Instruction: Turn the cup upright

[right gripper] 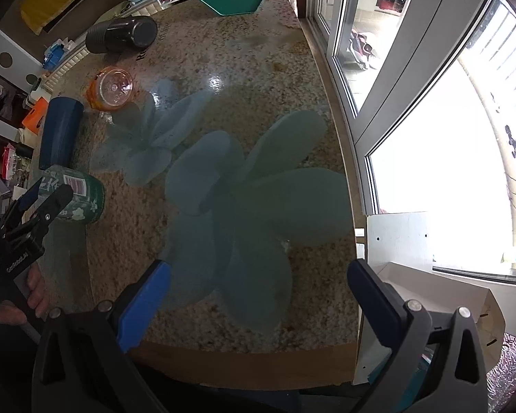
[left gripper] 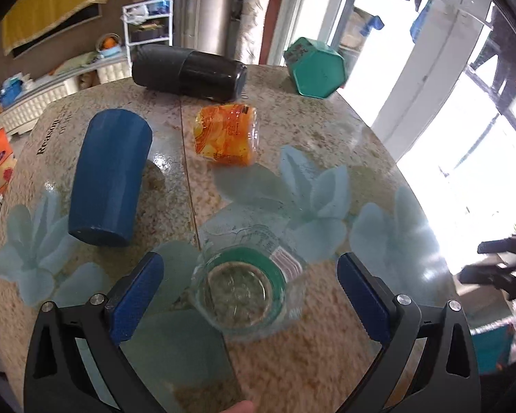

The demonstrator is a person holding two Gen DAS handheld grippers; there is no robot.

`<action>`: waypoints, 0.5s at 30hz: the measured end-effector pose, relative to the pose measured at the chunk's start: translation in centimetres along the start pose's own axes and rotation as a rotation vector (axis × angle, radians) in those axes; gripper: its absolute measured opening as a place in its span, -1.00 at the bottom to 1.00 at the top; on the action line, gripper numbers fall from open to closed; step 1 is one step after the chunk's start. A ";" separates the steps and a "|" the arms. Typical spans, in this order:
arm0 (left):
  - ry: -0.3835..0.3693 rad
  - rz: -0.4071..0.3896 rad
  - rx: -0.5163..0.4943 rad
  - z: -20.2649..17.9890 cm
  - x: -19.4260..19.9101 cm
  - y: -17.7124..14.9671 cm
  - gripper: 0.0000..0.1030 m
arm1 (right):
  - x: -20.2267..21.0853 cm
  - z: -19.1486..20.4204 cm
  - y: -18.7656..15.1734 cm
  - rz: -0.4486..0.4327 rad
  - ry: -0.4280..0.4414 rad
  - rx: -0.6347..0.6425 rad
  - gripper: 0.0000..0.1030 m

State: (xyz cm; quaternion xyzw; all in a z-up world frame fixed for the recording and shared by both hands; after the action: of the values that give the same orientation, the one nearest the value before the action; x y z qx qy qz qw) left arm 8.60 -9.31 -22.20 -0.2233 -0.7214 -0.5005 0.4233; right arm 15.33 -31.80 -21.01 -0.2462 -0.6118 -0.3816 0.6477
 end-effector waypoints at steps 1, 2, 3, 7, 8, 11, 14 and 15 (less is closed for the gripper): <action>-0.014 0.013 -0.004 0.1 0.5 0.2 0.98 | 0.2 0.6 0.3 -0.006 0.001 0.001 1.00; -0.024 0.028 -0.007 0.2 1.1 0.4 0.98 | 0.5 1.3 0.6 -0.016 0.003 0.003 1.00; -0.041 0.037 -0.009 0.4 1.8 0.7 0.98 | 0.8 1.8 0.9 -0.024 0.003 0.005 1.00; -0.099 0.064 -0.022 1.1 4.7 2.3 0.98 | 2.9 5.1 2.5 -0.084 0.014 0.024 1.00; -0.109 0.068 -0.025 1.2 5.2 2.6 0.98 | 3.4 6.0 2.8 -0.090 0.009 0.031 1.00; -0.133 0.099 -0.055 1.9 6.7 3.8 0.98 | 5.4 9.1 3.8 -0.133 -0.006 0.057 1.00; -0.156 0.117 -0.064 2.7 7.9 4.4 0.98 | 6.7 11.4 4.4 -0.152 -0.005 0.067 1.00; -0.163 0.123 -0.065 2.9 8.3 4.5 0.98 | 7.3 12.2 4.4 -0.164 -0.012 0.068 1.00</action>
State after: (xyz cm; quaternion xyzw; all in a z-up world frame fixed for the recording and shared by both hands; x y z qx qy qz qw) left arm 6.38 -5.71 -13.28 -0.3207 -0.7218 -0.4769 0.3855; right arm 11.19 -21.00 -11.63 -0.1755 -0.6462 -0.4110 0.6186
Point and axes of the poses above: each gripper's, at about its wrist camera, not at the fingertips, and x roughly against the way its jaws point, z to its left, y to its top, the point moved 8 cm from there along -x, roughly the way its jaws point
